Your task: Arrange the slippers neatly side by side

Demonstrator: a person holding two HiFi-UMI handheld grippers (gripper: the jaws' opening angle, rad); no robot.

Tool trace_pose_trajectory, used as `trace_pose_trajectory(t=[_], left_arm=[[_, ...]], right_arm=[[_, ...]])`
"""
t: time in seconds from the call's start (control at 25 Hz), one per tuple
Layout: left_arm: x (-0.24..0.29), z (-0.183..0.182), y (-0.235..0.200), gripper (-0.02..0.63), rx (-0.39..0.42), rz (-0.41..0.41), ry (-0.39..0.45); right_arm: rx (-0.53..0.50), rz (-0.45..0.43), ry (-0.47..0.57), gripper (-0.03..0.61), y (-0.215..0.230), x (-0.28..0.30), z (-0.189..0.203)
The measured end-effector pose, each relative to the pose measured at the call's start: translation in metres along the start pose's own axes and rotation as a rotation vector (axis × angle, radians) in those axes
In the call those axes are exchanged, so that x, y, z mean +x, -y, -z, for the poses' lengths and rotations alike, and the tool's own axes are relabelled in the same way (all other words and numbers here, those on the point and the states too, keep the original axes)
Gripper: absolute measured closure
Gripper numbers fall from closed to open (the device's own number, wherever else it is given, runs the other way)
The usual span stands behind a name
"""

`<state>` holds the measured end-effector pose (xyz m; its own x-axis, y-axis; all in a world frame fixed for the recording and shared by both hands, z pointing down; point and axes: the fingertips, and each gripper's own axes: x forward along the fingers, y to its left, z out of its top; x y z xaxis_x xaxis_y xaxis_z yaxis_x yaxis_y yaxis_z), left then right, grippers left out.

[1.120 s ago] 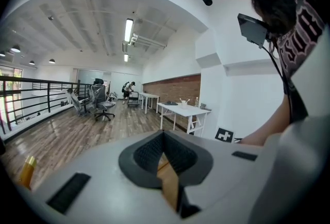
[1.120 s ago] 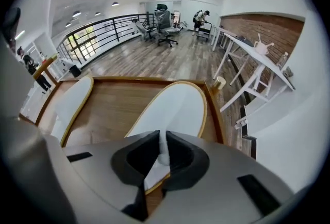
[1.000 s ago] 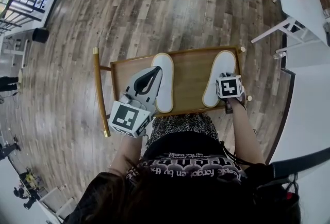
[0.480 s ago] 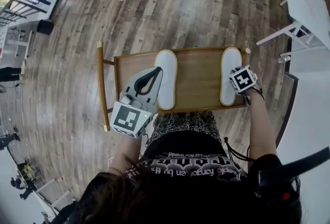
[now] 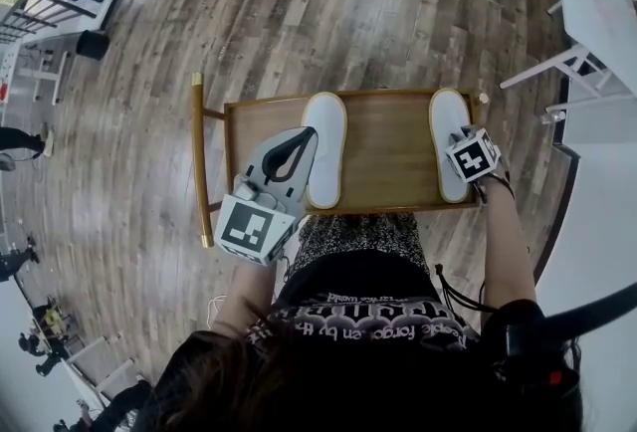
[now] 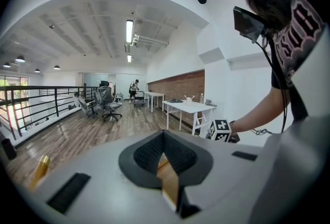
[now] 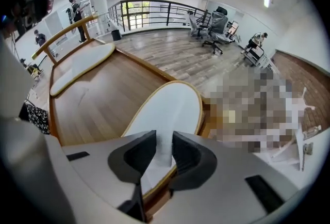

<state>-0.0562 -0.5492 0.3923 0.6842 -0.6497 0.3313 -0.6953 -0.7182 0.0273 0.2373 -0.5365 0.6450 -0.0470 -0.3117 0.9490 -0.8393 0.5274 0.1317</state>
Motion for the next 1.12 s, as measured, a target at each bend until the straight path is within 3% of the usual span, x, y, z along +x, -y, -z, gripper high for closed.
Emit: trace_pose_trajectory(t=[0.16, 0.36, 0.44, 0.64, 0.8, 1.0, 1.12], left_arm=[[-0.005, 0.003, -0.003, 0.617, -0.016, -0.006, 0.008], [-0.008, 0.006, -0.007, 0.617, -0.019, -0.022, 0.006], [-0.01, 0.003, -0.007, 0.617, -0.032, -0.021, 0.019], [-0.021, 0.006, -0.014, 0.617, -0.036, -0.043, 0.029], [-0.028, 0.013, -0.025, 0.617, -0.038, -0.069, 0.031], [-0.03, 0.018, -0.027, 0.617, -0.077, -0.04, 0.035], [-0.032, 0.021, -0.028, 0.617, -0.062, -0.018, 0.046]], right_arm=[[0.167, -0.011, 0.038, 0.489, 0.003, -0.007, 0.003], [0.219, 0.014, 0.087, 0.468, 0.008, -0.014, 0.003], [0.289, 0.015, 0.14, 0.422, 0.011, -0.021, 0.001], [0.437, 0.037, 0.2, 0.391, 0.015, -0.046, 0.006], [0.636, -0.077, 0.356, 0.391, -0.023, -0.095, -0.033], [0.461, -0.212, 0.4, 0.391, -0.141, -0.098, -0.12], [0.451, -0.286, 0.397, 0.391, -0.193, -0.086, -0.16]])
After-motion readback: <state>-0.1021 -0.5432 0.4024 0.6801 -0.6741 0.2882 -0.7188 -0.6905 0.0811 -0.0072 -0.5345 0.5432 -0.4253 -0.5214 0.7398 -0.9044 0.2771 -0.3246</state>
